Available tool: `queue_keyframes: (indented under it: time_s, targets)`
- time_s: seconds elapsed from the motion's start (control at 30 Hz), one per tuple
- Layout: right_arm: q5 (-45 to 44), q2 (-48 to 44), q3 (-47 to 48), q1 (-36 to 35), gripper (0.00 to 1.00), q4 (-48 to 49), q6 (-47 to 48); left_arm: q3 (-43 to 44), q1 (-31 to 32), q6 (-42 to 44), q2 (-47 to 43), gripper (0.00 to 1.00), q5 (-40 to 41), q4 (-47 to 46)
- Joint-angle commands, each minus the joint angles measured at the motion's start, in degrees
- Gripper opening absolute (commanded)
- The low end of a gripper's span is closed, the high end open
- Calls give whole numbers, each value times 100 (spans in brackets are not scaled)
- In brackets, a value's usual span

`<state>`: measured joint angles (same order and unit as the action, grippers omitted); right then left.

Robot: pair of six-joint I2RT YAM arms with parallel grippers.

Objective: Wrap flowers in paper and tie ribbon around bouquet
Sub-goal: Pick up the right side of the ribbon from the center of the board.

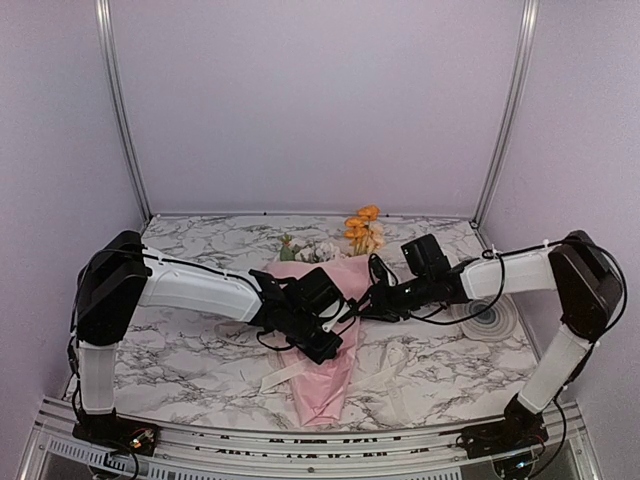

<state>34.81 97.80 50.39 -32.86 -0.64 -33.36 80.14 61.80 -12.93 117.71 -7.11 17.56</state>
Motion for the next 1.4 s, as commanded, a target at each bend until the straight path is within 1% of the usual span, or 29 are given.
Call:
queue_keyframes:
  time_s: [0.0, 0.1, 0.2, 0.27, 0.3, 0.4, 0.43, 0.47, 0.53, 0.57, 0.63, 0.73, 0.83, 0.9, 0.97, 1.03, 1.13, 1.2, 1.3, 1.37]
  targets:
    - [-674, -861, 156, 81, 41, -822, 356, -31, -25, -79, 178, 0, -233, 141]
    - [-1622, -1468, 279, 113, 47, -1894, 710, -28, -29, -86, 199, 0, -236, 136]
    - [-2620, -2084, 220, 70, 48, -2988, 834, -46, -34, -78, 193, 0, -232, 141]
    - [-3155, -2387, 52, -132, 48, -3682, 743, -46, -36, -95, 191, 0, -230, 138]
    - [-3299, -2505, -81, -272, 47, -3917, 654, -42, -32, -102, 193, 0, -229, 137]
    - [-3362, -2722, -358, -855, 48, -4460, 242, -39, -35, -108, 193, 0, -232, 136]
    - [-3380, -2756, -428, -1110, 50, -4586, 71, -42, -29, -114, 191, 0, -225, 141]
    - [-3385, -2765, -486, -1361, 59, -4666, -159, -41, -28, -118, 197, 0, -225, 137]
    - [-3412, -2707, -521, -1930, 81, -4753, -458, -42, -35, -118, 202, 0, -223, 141]
    - [-3404, -2640, -517, -2135, 86, -4749, -561, -34, -36, -122, 202, 0, -225, 140]
    - [-3391, -2436, -507, -2500, 88, -4636, -698, -33, -31, -121, 204, 0, -227, 142]
    - [-3419, -1955, -488, -2894, 84, -4491, -729, -37, -28, -130, 187, 0, -215, 141]
    - [-3742, -1368, -412, -3172, 78, -4699, -736, -59, -31, -144, 162, 0, -209, 141]
    - [-3913, -1216, -422, -3216, 74, -4828, -796, -58, -35, -145, 161, 0, -204, 137]
    - [-3882, -1262, -548, -3208, 70, -4679, -820, -52, -30, -136, 160, 0, -206, 139]
    - [-3668, -1295, -707, -3209, 65, -4192, -760, -30, -31, -108, 188, 0, -226, 140]
    - [-3501, -1045, -879, -3150, 59, -3829, -607, -6, -34, -88, 193, 0, -224, 141]
    - [-3648, -827, -1007, -2991, 56, -3834, -570, -7, -30, -87, 185, 0, -208, 146]
    - [-3942, -765, -1108, -2670, 52, -3821, -481, 0, -33, -78, 182, 0, -201, 146]
    - [-4135, -788, -1086, -2550, 43, -3805, -418, 11, -31, -74, 191, 0, -196, 148]
